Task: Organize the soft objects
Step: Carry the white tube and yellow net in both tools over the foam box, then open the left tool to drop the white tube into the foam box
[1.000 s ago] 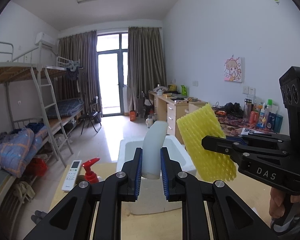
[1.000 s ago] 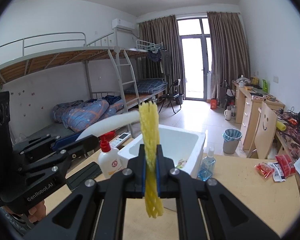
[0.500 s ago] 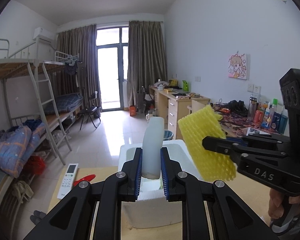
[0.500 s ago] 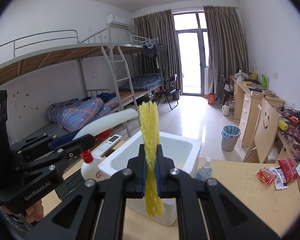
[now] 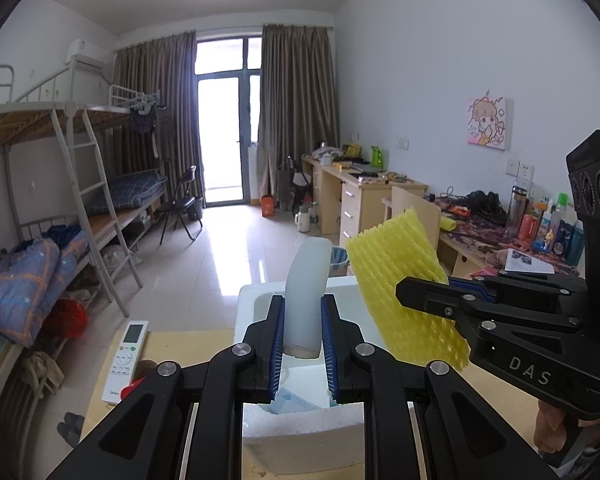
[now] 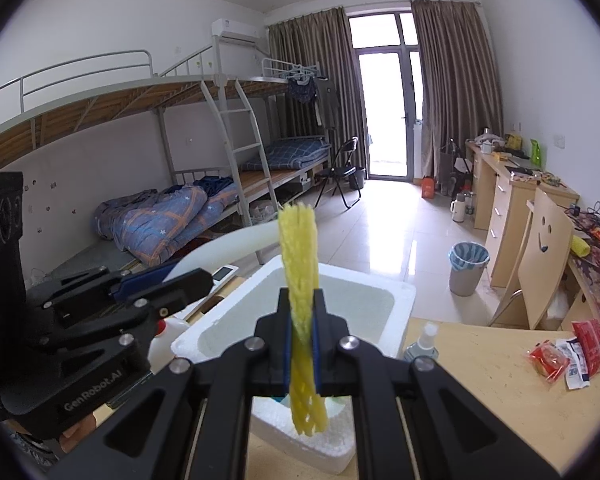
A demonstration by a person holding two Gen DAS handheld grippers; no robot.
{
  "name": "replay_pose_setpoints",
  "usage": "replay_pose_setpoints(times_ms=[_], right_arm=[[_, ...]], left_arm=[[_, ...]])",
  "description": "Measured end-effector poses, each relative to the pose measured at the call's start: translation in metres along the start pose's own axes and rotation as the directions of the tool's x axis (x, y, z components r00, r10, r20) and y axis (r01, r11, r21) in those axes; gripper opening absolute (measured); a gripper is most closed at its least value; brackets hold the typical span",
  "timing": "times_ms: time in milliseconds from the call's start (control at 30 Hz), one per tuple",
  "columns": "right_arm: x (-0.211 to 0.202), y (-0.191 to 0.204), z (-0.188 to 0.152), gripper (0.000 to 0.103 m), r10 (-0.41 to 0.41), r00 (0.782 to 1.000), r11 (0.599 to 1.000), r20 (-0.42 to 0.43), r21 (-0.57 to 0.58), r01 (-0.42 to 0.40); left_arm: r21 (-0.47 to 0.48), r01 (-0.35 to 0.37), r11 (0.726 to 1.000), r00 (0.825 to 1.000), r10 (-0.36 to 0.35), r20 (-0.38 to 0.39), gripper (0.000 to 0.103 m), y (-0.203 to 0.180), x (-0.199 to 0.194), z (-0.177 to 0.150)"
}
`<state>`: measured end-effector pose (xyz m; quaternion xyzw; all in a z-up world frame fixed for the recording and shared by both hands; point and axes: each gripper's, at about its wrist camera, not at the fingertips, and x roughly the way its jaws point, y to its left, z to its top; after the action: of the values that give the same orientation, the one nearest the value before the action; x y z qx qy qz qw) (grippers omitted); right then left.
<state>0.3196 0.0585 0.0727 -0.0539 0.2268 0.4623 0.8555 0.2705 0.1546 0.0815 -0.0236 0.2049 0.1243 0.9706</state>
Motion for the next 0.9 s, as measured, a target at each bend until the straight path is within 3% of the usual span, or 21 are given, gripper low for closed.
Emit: replay_pose_setpoints(times_ms=[567,800,900], right_arm=[[-0.013,-0.010,0.005,0.011,-0.027,0.999,0.999,0.017,0.032,0.026],[-0.011,-0.008,0.007,0.011,-0.034,0.999,0.999,0.014,0.033,0.034],[-0.011,-0.009,0.008,0.011,-0.039,0.999,0.999,0.020,0.027,0.038]], left_arm=[[0.020,0.048,0.999,0.998,-0.047,-0.037,0.019,-0.018,0.019,0.001],[0.020,0.019,1.000,0.999,-0.018,-0.046,0.023,-0.012,0.026,-0.001],[0.014,0.015,1.000,0.999,-0.015,-0.044,0.046,-0.009,0.026,0.001]])
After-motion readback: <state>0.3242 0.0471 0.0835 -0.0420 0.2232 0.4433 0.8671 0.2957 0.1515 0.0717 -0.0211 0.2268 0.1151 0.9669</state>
